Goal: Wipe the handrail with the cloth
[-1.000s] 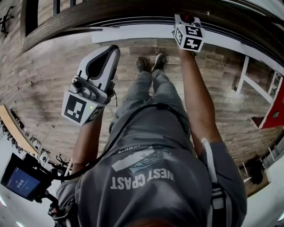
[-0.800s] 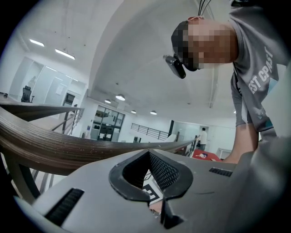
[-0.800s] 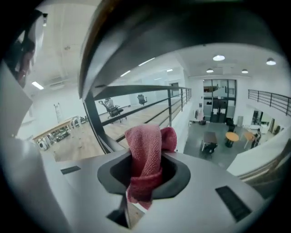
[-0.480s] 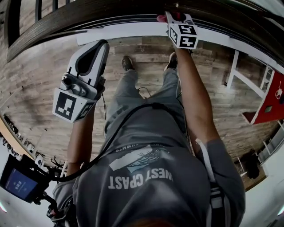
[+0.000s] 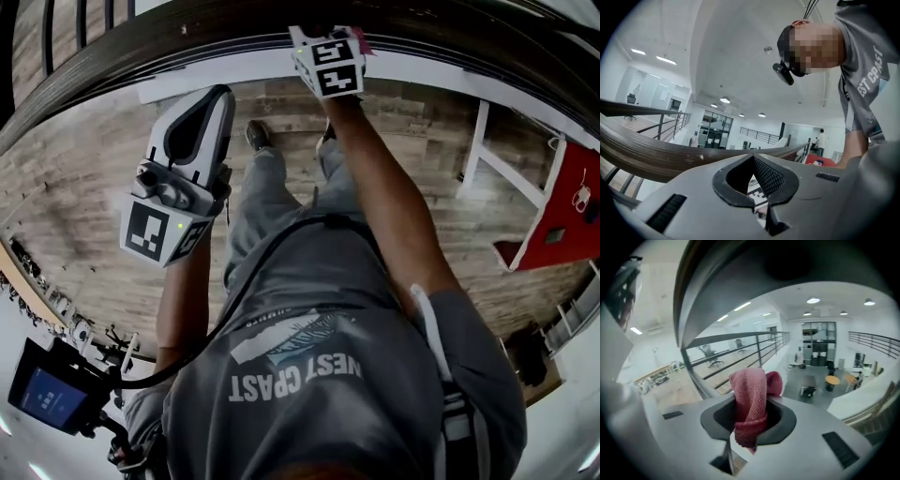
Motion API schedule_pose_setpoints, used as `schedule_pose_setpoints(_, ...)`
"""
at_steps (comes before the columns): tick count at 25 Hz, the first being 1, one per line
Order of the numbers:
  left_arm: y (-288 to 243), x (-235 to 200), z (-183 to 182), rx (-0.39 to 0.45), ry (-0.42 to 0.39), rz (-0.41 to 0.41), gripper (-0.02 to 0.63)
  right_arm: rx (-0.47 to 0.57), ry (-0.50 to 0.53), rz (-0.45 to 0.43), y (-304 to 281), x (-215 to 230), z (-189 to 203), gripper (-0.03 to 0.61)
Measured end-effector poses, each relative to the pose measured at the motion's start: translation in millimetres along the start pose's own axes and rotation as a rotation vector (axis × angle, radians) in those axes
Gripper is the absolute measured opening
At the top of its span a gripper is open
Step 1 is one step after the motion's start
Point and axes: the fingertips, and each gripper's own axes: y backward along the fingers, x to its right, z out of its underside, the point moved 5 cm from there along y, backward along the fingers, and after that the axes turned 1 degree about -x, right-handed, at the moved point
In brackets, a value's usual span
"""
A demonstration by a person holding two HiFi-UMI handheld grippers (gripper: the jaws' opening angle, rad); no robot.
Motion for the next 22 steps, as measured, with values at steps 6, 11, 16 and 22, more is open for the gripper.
schedule_pose_setpoints(6,6,-11,-2,-0.012,-0.004,-0.020,0.005,-0.044,0.124,-0.060,-21,-25,7,0.071)
schedule_pose_setpoints(11,120,-148,-19,0.025,0.016,-0.035,0.005,-0.048,0.061,0.273,-19,3,8,0.069)
schedule_pose_setpoints(16,143,-169,-19,0.015,-0.032,-0.053,0.005,0.024,0.027,0.381,7,11,-11,0.070)
schedule_pose_setpoints(22,157,-204,-1,-0.036,-0.058,-0.153,0.005,0.069,0.176,0.026,-89,-170,-48,0.069)
